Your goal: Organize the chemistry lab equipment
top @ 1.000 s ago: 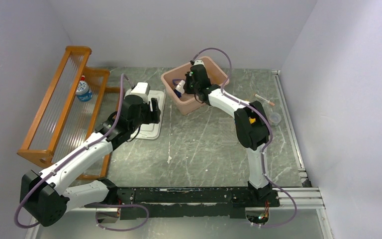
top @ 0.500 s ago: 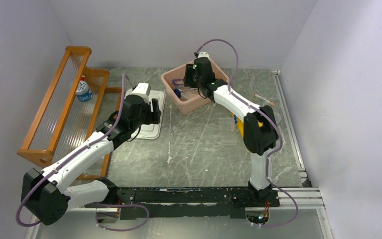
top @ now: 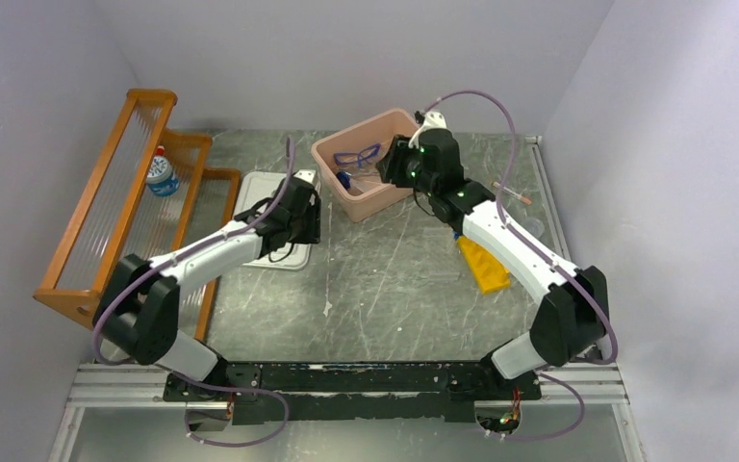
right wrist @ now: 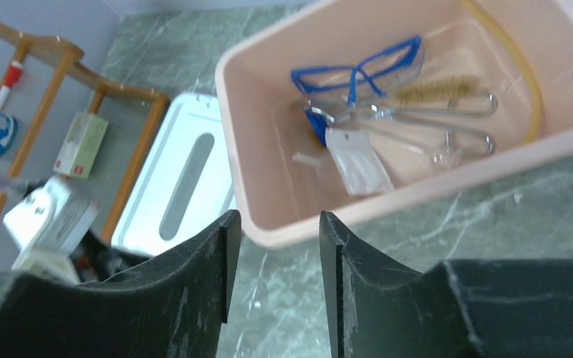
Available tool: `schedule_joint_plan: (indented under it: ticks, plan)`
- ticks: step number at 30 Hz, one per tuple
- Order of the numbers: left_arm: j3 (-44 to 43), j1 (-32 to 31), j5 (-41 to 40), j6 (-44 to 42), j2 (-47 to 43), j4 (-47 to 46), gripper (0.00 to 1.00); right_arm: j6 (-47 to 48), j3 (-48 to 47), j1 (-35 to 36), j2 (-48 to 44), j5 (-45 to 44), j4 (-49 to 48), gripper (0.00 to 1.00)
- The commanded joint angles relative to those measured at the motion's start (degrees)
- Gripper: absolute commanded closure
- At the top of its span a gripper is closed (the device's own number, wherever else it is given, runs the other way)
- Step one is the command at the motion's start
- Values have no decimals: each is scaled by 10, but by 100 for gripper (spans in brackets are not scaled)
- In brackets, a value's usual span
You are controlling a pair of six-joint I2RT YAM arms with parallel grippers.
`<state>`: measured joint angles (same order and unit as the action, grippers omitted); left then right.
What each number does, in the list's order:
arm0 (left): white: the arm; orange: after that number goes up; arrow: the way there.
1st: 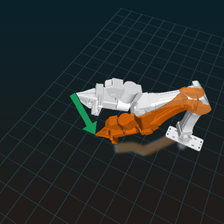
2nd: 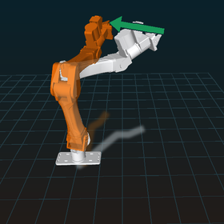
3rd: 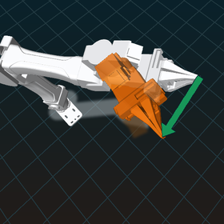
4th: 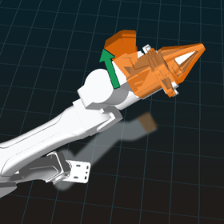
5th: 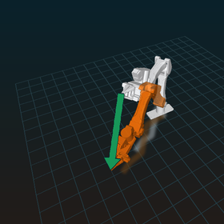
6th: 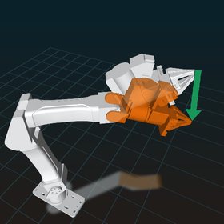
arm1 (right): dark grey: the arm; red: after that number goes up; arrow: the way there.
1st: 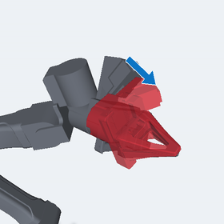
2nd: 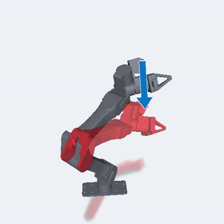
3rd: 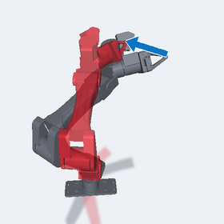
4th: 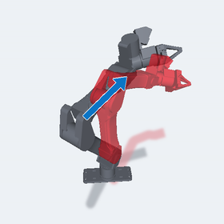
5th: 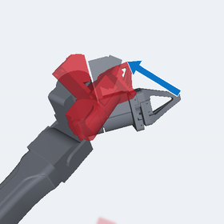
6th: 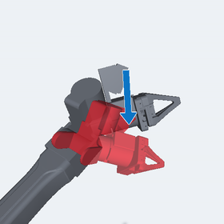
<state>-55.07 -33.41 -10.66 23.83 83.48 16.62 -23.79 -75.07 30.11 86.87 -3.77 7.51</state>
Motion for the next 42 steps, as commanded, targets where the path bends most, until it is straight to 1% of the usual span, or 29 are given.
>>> schedule_joint_plan:
  ticks: [1, 4, 6, 9, 13, 19, 21, 26, 29, 31, 35, 42]
  plan:
    - [-45, 7, -17, 6, 62, -10, 54, -24, 68, 0, -50, 34, -25, 54]
    - [-61, 17, -40, -3, 111, -10, 53, -34, 106, 0, -78, 52, -36, 55]
    - [-73, 22, -43, -13, 137, 0, 49, -39, 124, 0, -91, 59, -36, 55]
    - [-73, 28, -39, -16, 151, -4, 49, -46, 143, 0, -101, 73, -32, 55]
    - [-72, 29, -26, -13, 172, -2, 53, -46, 155, 0, -109, 86, -29, 55]
    - [-47, 28, 5, 3, 189, -3, 59, -41, 166, 0, -131, 75, -22, 55]
    - [-43, 28, 11, 6, 192, 1, 64, -39, 167, 0, -140, 70, -16, 55]
    - [-19, 23, 27, 23, 164, -7, 77, -37, 169, 0, -158, 64, 3, 55]
    - [-4, 12, 32, 44, 141, 3, 79, -39, 177, -1, -169, 61, 13, 55]
    - [12, 5, 50, 62, 125, 0, 81, -42, 186, 0, -177, 58, 22, 56]
    - [49, -32, 66, 104, 89, -4, 82, -53, 203, 0, -201, 55, 41, 56]
    - [124, -102, 89, 196, 14, -38, 82, -61, 242, 0, -238, 52, 86, 57]
